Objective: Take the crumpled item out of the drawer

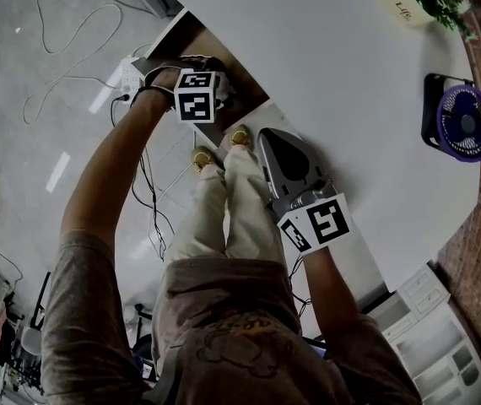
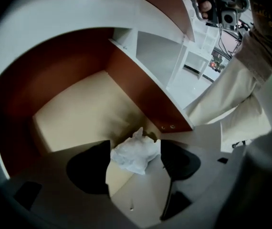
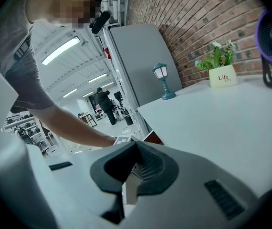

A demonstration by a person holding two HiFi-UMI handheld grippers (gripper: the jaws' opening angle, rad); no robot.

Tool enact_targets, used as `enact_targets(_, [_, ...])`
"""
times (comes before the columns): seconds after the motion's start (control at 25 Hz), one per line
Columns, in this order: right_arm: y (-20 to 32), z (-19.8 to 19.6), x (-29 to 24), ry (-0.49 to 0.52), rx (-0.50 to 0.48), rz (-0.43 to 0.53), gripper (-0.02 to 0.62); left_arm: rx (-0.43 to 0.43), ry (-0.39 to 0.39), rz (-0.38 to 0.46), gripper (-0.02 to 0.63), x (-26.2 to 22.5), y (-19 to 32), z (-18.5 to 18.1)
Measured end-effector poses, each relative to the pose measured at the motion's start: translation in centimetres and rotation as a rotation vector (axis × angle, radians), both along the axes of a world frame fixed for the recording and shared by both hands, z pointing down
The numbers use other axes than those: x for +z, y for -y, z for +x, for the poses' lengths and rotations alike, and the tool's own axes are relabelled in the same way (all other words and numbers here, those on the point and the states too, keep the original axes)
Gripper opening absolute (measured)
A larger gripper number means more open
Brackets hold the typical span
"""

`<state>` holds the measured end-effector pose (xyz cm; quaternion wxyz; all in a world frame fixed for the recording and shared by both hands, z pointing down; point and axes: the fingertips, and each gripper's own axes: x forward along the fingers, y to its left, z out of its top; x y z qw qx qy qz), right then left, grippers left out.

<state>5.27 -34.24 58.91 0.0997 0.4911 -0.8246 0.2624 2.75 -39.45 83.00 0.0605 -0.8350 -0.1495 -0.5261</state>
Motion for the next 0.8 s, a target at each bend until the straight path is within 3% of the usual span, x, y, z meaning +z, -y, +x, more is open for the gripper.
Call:
enact_targets(0.48, [-0.1,0.0,0.8,0.003,0.009,-0.024,-0.003,0.121,0.045,0.033,0.324,2.6,-0.5,0.3])
enact_targets(0.8, [-0.1,0.7,1.1,0.004,0.019,-0.028,-0.003,0.152,0.077,0.039,0.322,3.8,-0.8,0.3])
